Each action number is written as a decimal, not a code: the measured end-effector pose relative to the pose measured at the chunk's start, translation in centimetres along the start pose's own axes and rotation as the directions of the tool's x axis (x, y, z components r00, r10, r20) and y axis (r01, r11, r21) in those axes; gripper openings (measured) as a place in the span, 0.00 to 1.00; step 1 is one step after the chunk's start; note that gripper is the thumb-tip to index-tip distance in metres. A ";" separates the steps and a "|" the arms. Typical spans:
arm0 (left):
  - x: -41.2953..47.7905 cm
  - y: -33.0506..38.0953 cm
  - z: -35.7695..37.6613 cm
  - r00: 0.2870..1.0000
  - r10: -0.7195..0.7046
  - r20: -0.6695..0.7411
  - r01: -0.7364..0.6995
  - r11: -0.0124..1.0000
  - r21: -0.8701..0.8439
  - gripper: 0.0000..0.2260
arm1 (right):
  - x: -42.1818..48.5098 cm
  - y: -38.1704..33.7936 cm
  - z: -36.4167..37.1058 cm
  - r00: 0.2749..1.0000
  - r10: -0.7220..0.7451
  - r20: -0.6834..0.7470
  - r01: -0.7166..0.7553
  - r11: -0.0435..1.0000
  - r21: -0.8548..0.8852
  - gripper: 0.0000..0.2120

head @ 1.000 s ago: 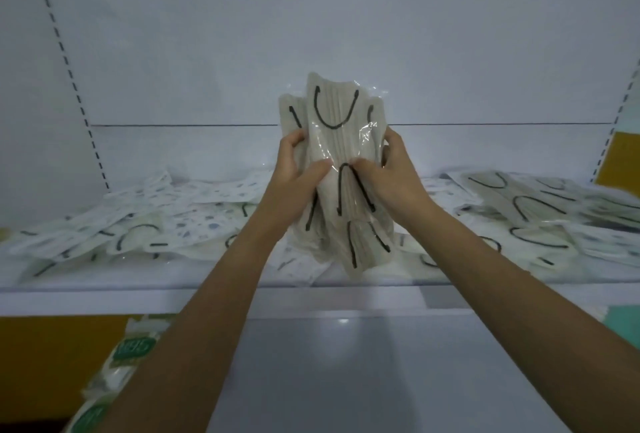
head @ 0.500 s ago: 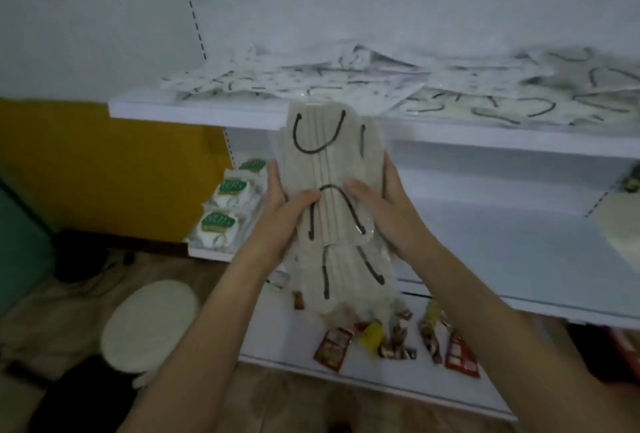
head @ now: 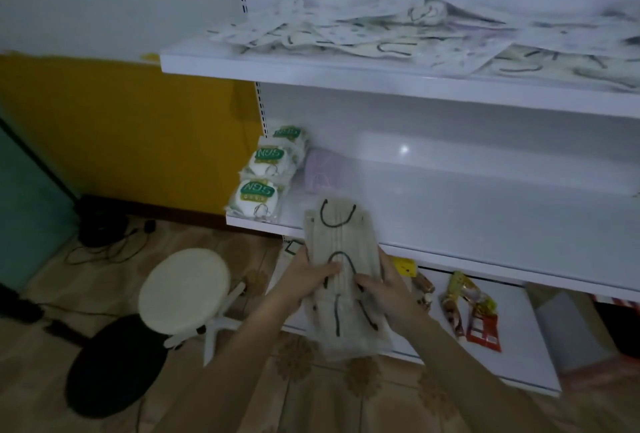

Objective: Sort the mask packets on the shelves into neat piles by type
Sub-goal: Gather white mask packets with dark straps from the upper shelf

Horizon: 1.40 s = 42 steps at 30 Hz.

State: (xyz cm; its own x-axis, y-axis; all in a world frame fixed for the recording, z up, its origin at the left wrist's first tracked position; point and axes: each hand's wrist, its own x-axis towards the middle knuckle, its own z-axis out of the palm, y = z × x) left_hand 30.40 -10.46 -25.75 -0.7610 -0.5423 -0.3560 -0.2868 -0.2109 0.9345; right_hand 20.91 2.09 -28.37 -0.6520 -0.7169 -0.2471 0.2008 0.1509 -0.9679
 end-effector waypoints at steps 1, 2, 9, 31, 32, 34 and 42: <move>0.6 -0.2 -0.3 0.999 -0.006 0.046 0.004 0.999 0.051 0.14 | 0.8 0.8 0.4 0.999 0.008 -0.037 -0.007 1.000 0.016 0.27; 1.2 -0.2 -0.6 0.996 -0.025 0.086 0.017 0.996 0.089 0.13 | 1.6 1.3 0.7 0.997 0.022 -0.081 -0.020 1.000 0.019 0.28; 8.4 0.2 -0.4 0.987 -0.045 0.153 0.002 0.964 0.266 0.28 | 8.6 1.5 -0.3 0.935 0.004 -0.356 -0.017 0.999 -0.034 0.34; 39.7 -3.0 4.2 0.961 0.193 0.196 -0.272 0.553 0.787 0.55 | 38.8 2.5 -10.0 0.988 -0.051 -0.149 0.024 0.983 -0.181 0.13; 39.9 -3.0 4.0 0.960 0.176 0.219 -0.279 0.490 0.826 0.53 | 38.9 2.3 -9.9 0.988 -0.035 -0.149 0.006 0.982 -0.187 0.12; 40.5 -3.0 3.7 0.964 0.158 0.214 -0.261 0.410 0.874 0.47 | 39.2 2.0 -9.9 0.990 -0.020 -0.140 -0.006 0.983 -0.183 0.12; 37.6 -1.4 3.6 0.942 0.259 0.213 -0.296 0.342 0.892 0.44 | 35.8 -0.3 -11.4 0.986 0.106 -0.131 -0.139 0.952 -0.273 0.29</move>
State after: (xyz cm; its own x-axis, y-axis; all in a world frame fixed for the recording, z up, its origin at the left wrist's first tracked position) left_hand 0.14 -27.62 -40.44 -0.9152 -0.3922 -0.0925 -0.3921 0.8137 0.4291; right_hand -10.80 -15.84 -37.42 -0.7168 -0.6016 -0.3525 0.0820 0.4293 -0.8994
